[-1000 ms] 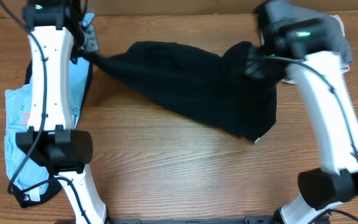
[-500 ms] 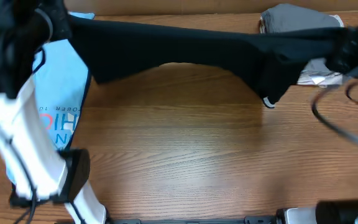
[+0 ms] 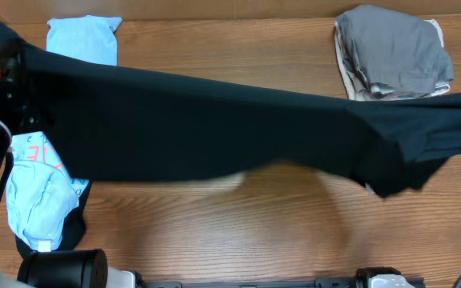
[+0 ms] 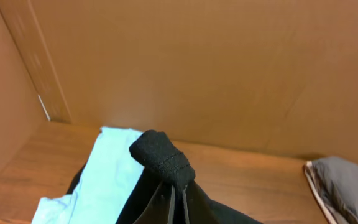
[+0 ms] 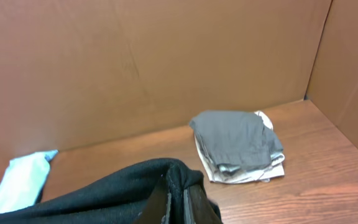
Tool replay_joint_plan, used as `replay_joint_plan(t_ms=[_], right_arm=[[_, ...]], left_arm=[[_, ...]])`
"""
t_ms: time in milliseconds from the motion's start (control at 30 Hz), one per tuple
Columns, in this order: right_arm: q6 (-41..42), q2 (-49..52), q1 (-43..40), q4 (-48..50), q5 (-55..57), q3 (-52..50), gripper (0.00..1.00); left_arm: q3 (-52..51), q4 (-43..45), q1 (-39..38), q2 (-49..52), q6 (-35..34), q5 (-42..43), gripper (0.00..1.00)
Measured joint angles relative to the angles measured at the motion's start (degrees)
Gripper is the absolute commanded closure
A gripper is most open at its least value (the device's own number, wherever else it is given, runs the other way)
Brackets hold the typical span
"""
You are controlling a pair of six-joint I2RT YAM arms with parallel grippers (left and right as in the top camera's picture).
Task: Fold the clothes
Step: 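Lift the black shirt high with both grippers and shake it out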
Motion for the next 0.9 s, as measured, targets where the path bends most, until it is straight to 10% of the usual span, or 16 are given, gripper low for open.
replay_joint_plan(t_ms=[400, 900], right_arm=[[-6.16, 19.15, -0.04, 2.64, -2.73, -2.69, 0.96], [-11.96, 36.57, -0.07, 43.43, -1.73, -3.15, 0.96]], left_arm=[[-8.24, 5.68, 0.0, 15.98, 0.26, 0.2, 0.96], [-9.33, 43.47, 0.0, 31.8, 0.44, 1.09, 0.96]])
